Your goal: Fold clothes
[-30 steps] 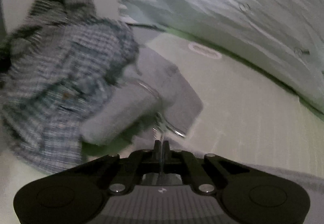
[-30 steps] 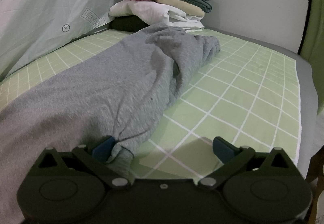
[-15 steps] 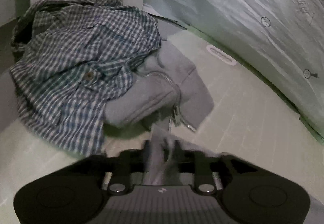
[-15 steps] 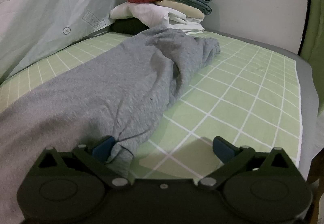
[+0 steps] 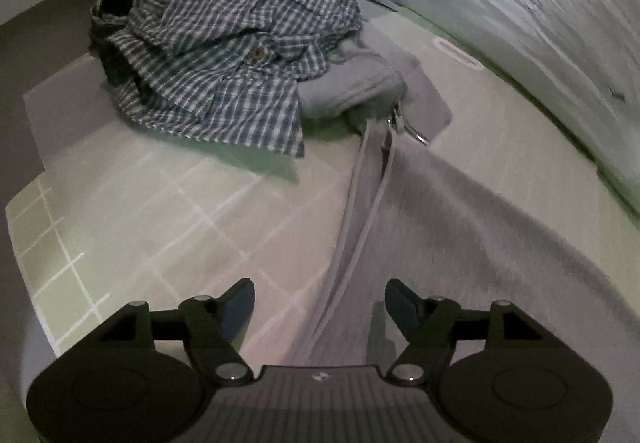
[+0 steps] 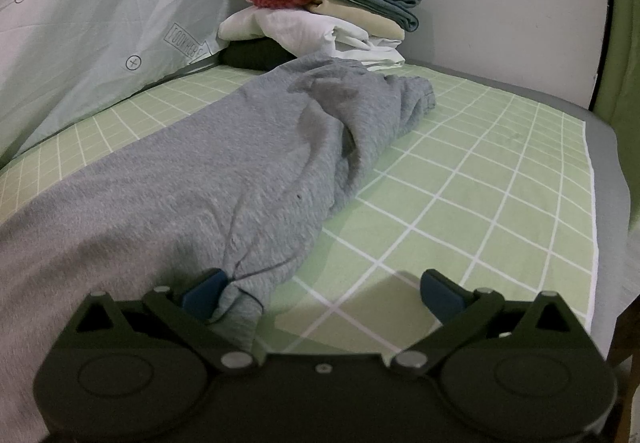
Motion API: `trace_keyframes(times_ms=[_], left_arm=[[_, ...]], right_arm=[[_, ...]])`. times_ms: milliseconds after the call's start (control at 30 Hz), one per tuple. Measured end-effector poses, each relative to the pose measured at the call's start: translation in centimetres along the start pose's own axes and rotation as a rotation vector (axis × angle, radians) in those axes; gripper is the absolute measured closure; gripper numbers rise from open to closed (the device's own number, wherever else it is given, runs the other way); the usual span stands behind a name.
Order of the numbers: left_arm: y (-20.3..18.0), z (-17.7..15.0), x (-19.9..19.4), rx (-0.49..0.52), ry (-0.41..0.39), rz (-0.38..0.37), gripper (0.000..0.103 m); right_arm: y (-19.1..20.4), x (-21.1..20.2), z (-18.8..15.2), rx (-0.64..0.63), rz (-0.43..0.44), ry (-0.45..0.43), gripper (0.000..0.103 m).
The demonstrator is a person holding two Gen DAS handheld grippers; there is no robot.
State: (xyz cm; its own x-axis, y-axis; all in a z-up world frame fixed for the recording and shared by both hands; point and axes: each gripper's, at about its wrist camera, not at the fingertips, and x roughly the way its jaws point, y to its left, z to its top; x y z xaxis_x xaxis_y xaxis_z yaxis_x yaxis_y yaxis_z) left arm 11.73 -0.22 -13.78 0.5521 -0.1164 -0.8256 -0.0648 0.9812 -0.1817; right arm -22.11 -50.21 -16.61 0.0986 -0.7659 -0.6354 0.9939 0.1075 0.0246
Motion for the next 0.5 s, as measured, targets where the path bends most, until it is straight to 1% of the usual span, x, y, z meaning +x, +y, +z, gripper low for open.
trace_keyframes(times_ms=[133, 167, 200, 233, 267, 300, 333, 400, 433, 500], left_arm=[[-1.0, -1.1, -0.1, 0.071, -0.009, -0.011, 0.027], [-1.4, -1.4, -0.1, 0.098, -0.014, -0.01, 0.028], [-1.8, -1.7, -0.1, 0.125, -0.022, -0.007, 0.032], [-2.4, -2.1, -0.1, 0.159, -0.037, 0.007, 0.047], [-3.1, -2.3, -0.1, 0.204, -0.052, 0.018, 0.059], [-3.9, -2.5, -0.1, 0.252, -0.062, 0.018, 0.088], [-4.7, -2.7, -0.1, 0.3, -0.071, 0.019, 0.096], [-6.3, -2.7, 0.0, 0.362, -0.073, 0.039, 0.096], [-7.0, -2.7, -0.1, 0.376, -0.074, 0.038, 0.096], [-8.2, -2.3, -0.5, 0.377, -0.086, 0.011, 0.096]], right_arm=[[-0.1, 0.0, 0.0, 0.0, 0.002, -0.002, 0.0], [-0.1, 0.0, 0.0, -0.001, 0.003, -0.002, 0.0], [-0.1, 0.0, 0.0, -0.001, 0.004, -0.003, 0.0], [-0.1, 0.0, -0.1, -0.001, 0.005, -0.004, 0.0], [-0.1, 0.0, -0.1, -0.002, 0.006, -0.005, 0.0], [-0.2, 0.0, -0.1, -0.002, 0.007, -0.006, 0.0], [-0.2, 0.0, -0.1, -0.003, 0.008, -0.007, 0.0], [-0.2, 0.0, -0.1, -0.003, 0.009, -0.007, 0.0], [-0.2, 0.0, -0.1, -0.004, 0.01, -0.007, 0.0], [-0.2, 0.0, -0.1, -0.004, 0.013, -0.007, 0.0]])
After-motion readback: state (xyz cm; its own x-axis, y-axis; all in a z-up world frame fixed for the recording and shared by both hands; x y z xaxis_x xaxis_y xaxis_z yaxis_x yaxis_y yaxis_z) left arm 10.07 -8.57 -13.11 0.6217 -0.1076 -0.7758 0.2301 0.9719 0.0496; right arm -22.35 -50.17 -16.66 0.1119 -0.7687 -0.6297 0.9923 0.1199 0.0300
